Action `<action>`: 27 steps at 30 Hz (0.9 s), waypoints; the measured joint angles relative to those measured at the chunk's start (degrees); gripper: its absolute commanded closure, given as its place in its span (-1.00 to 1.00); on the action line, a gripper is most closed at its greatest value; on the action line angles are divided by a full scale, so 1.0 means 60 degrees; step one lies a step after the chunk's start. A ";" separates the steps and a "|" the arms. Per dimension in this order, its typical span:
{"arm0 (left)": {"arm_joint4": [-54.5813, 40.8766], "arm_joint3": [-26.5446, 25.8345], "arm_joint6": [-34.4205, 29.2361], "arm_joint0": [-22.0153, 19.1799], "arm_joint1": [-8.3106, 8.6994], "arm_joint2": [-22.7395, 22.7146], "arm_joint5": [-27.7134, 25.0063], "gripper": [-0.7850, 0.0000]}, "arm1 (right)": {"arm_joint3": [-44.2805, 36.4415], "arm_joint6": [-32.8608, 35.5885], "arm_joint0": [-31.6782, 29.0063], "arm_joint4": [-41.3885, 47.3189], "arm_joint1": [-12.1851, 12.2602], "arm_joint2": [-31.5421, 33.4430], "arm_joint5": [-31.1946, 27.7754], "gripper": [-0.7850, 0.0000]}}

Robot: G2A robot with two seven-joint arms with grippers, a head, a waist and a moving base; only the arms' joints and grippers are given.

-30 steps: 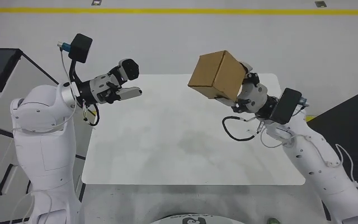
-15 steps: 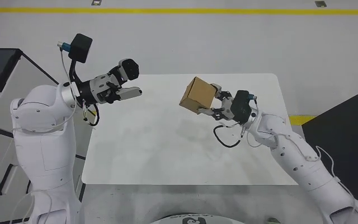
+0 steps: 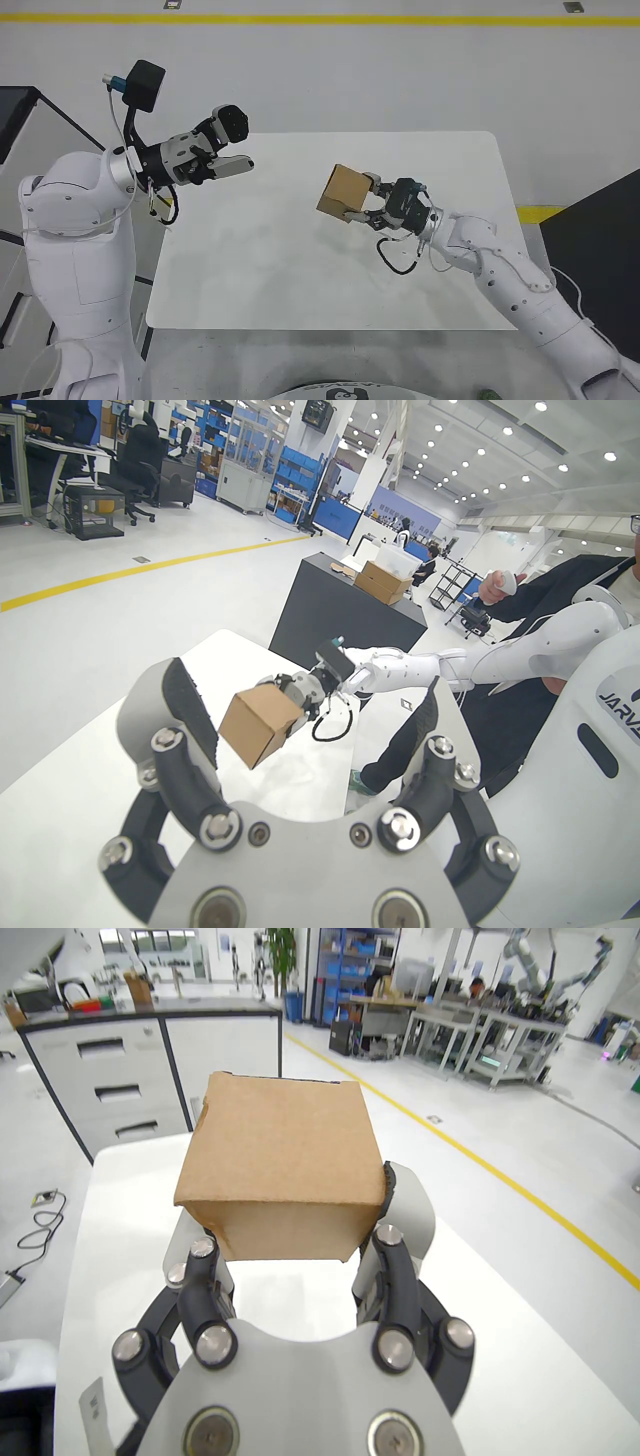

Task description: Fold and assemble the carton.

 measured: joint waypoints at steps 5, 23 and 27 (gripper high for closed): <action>0.0000 0.0000 0.0000 0.0000 0.0000 0.0000 0.0000 -1.00 | 0.1082 -0.0058 0.0302 -0.0147 -0.0327 -0.0619 0.0368 1.00; 0.0000 0.0000 0.0000 0.0000 0.0000 0.0000 0.0000 -1.00 | 0.1812 0.0283 0.0427 -0.1448 -0.0599 -0.1078 0.0983 1.00; 0.0000 0.0000 0.0000 0.0000 0.0000 0.0000 0.0000 -1.00 | 0.2069 0.0164 0.0347 -0.1718 -0.0666 -0.1142 0.1149 1.00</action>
